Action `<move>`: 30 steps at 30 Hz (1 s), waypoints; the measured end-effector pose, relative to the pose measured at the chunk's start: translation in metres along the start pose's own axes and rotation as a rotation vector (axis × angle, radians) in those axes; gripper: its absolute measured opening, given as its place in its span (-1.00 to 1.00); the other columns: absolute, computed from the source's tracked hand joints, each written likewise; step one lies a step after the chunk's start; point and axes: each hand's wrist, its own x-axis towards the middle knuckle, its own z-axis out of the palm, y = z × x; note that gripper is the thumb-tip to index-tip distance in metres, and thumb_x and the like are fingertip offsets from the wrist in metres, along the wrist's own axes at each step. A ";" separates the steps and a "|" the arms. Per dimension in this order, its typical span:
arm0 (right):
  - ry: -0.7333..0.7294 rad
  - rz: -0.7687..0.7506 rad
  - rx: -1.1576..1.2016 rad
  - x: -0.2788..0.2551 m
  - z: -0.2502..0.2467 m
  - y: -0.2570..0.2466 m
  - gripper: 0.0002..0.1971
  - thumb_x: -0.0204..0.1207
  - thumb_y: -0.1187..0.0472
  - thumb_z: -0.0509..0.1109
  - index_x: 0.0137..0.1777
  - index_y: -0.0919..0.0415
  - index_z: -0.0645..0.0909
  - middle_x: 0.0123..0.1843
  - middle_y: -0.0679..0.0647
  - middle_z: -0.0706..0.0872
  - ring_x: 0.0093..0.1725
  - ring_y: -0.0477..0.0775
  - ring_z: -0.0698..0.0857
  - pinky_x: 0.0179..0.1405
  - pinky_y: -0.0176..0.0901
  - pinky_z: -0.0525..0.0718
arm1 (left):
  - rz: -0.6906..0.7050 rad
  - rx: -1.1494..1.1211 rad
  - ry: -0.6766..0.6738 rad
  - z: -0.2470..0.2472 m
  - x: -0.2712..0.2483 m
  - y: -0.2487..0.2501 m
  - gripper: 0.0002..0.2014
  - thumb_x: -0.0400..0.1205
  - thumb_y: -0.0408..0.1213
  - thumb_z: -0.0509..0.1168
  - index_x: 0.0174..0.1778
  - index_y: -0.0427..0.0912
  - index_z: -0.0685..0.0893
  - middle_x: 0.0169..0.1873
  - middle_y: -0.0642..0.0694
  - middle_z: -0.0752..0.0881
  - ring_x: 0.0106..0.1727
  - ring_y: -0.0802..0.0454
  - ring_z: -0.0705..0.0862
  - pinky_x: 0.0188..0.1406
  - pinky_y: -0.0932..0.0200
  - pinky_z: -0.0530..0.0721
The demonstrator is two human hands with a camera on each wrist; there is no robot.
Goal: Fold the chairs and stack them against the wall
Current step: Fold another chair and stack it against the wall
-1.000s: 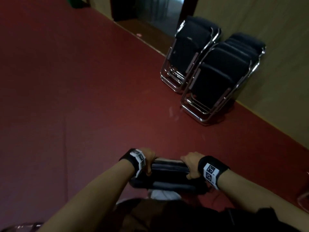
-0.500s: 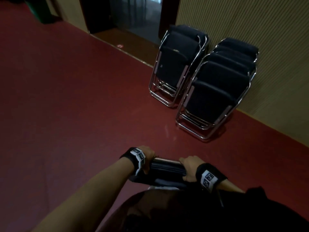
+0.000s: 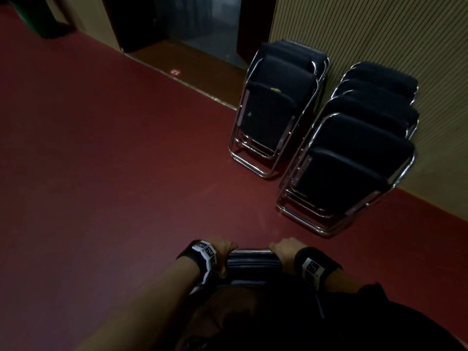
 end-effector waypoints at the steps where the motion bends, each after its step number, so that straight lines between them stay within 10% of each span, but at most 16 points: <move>1: 0.011 0.018 -0.001 0.013 -0.012 0.000 -0.54 0.48 0.00 0.51 0.33 0.08 0.51 0.27 0.18 0.70 0.20 0.30 0.70 0.21 0.07 0.68 | 0.009 0.014 -0.011 -0.011 0.006 -0.014 -0.40 0.22 -0.03 0.63 0.17 0.13 0.61 0.04 -0.03 0.78 0.03 -0.13 0.76 0.02 0.00 0.78; 13: 0.155 0.207 0.138 0.137 -0.161 -0.002 -0.45 0.50 -0.11 0.45 0.40 0.13 0.45 0.30 0.21 0.71 0.26 0.30 0.70 0.22 0.04 0.61 | 0.136 0.277 0.114 -0.182 0.071 -0.175 -0.44 0.25 0.06 0.60 0.15 0.09 0.66 -0.03 -0.05 0.79 -0.03 -0.15 0.78 -0.02 0.02 0.80; 30: 0.184 0.219 0.230 0.288 -0.311 0.197 -0.52 0.49 -0.10 0.47 0.34 0.10 0.59 0.27 0.21 0.73 0.30 0.30 0.71 0.22 0.02 0.64 | 0.184 0.275 0.006 -0.392 0.299 -0.231 -0.35 0.15 0.01 0.63 0.18 0.15 0.62 0.05 -0.03 0.78 0.05 -0.14 0.76 0.04 0.00 0.78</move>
